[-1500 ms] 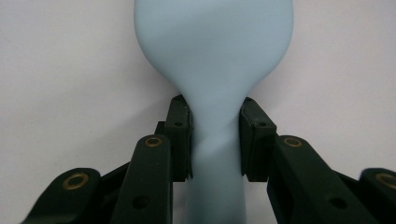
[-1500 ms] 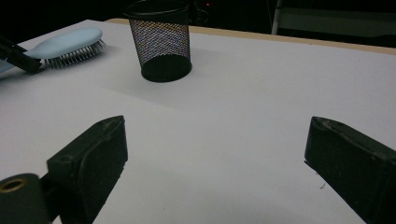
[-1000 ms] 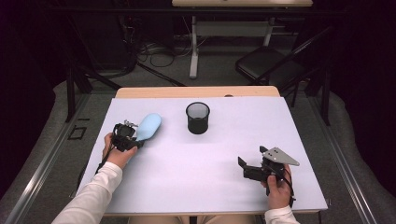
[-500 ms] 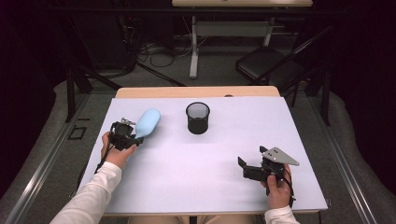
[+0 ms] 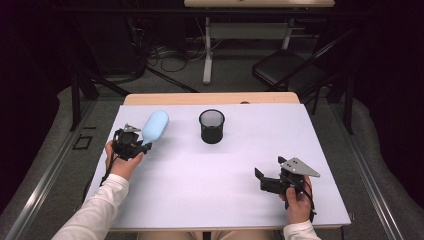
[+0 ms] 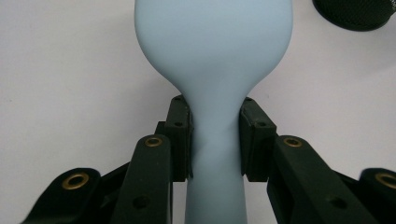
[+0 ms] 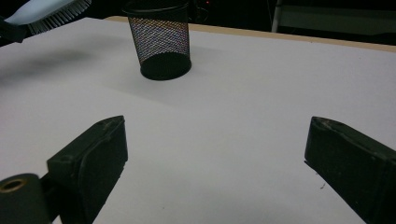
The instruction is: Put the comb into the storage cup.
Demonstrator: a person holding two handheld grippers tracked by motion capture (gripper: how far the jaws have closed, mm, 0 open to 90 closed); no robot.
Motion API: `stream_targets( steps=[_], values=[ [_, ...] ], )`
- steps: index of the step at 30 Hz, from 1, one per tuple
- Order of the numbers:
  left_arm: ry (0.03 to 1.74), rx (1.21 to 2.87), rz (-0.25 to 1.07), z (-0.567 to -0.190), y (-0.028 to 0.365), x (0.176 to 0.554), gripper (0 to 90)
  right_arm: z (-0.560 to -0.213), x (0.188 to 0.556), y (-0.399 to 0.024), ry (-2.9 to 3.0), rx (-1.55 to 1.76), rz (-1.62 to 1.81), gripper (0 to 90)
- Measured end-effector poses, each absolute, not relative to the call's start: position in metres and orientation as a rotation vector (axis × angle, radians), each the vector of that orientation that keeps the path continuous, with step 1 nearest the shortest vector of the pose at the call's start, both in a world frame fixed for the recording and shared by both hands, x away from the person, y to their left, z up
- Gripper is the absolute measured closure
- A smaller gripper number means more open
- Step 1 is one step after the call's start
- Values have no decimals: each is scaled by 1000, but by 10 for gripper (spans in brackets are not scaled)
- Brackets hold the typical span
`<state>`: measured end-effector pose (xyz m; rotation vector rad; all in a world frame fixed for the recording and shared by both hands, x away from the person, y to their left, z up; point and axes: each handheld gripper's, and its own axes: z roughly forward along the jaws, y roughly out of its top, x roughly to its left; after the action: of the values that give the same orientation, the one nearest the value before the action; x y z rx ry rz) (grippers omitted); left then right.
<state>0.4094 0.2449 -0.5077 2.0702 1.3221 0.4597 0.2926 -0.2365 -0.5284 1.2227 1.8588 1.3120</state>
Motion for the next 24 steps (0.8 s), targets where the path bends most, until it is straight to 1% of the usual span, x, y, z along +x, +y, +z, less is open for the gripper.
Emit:
stream_targets(
  steps=[9,24],
  values=[
    [1279,2031,469,-494,236,406,692,-529,293,-237,1860,1226,1306,54],
    [1180,2024,463,-479,211,400,692,-528,293,-238,1858,1224,1304,54]
  ],
)
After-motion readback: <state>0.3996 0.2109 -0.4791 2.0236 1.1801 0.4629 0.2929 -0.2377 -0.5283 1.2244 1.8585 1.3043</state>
